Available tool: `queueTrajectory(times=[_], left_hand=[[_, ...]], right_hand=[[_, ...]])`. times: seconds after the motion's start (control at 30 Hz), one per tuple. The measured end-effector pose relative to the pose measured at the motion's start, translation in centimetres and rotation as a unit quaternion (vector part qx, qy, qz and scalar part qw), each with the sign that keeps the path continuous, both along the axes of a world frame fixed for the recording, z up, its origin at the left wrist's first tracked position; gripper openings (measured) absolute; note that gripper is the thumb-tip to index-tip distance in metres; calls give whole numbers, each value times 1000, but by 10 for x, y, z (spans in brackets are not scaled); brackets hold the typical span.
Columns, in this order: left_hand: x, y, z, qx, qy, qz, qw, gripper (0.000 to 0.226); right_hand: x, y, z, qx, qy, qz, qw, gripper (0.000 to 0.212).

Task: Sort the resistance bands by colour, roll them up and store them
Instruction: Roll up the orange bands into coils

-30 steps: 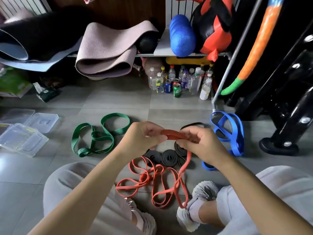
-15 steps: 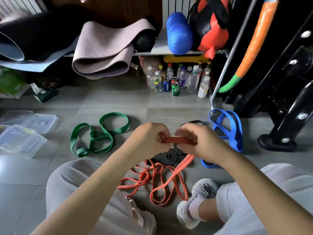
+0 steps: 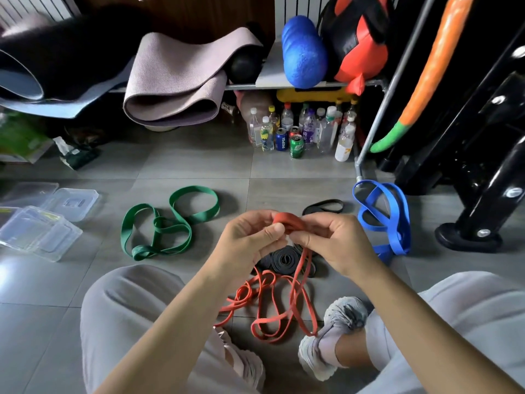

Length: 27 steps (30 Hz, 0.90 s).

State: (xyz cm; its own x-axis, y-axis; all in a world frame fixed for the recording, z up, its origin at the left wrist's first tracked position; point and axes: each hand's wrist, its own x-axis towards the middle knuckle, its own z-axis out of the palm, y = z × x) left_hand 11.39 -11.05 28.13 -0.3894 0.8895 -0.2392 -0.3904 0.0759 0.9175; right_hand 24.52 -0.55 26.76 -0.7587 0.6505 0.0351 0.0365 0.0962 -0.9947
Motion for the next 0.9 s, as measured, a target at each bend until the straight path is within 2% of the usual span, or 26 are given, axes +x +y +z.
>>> queueTrajectory(times=[0.03, 0.07, 0.13, 0.17, 0.23, 0.33, 0.4, 0.43, 0.47, 0.53, 0.57, 0.6, 0.63, 0.67, 0.8, 0.9], left_hand=[[-2, 0, 0, -26, 97, -6, 995, 14], [-5, 0, 0, -52, 223, -20, 973, 19], [-10, 3, 5, -77, 438, -55, 894, 26], [-12, 4, 9, -78, 494, -74, 863, 25], [-16, 7, 16, -83, 516, -96, 847, 18], [-21, 7, 20, -98, 428, -78, 895, 20], [-18, 6, 23, -109, 408, -63, 904, 18], [-16, 6, 23, -120, 450, -75, 882, 15], [-13, 7, 24, -135, 520, -102, 837, 16], [-8, 9, 26, -153, 661, -155, 718, 32], [-7, 11, 27, -152, 693, -165, 685, 34], [-7, 13, 29, -146, 704, -168, 674, 31], [-7, 14, 31, -140, 701, -167, 679, 27], [-9, 15, 30, -129, 681, -156, 704, 24], [-14, 11, 22, -87, 524, -86, 843, 15], [-12, 6, 14, -43, 363, -36, 930, 22]], right_hand=[[1, 2, 0, 27, -25, 8, 999, 28], [2, 4, 1, 66, -57, 17, 996, 27], [2, 8, 3, 144, -116, 30, 982, 23], [2, 9, 5, 164, -131, 35, 977, 20], [0, 11, 8, 180, -141, 44, 973, 17], [-1, 13, 11, 148, -111, 34, 982, 23], [0, 15, 10, 149, -103, 30, 983, 23], [-1, 15, 10, 171, -118, 36, 977, 21], [-1, 14, 9, 203, -142, 44, 968, 16], [-5, 12, 8, 264, -181, 51, 946, 10], [-6, 12, 8, 288, -186, 50, 938, 11], [-7, 13, 8, 301, -187, 50, 934, 12], [-8, 13, 9, 303, -183, 48, 934, 11], [-7, 15, 9, 292, -175, 45, 939, 10], [3, 15, 8, 159, -117, 22, 980, 19], [8, 6, 7, 60, -43, 11, 997, 22]])
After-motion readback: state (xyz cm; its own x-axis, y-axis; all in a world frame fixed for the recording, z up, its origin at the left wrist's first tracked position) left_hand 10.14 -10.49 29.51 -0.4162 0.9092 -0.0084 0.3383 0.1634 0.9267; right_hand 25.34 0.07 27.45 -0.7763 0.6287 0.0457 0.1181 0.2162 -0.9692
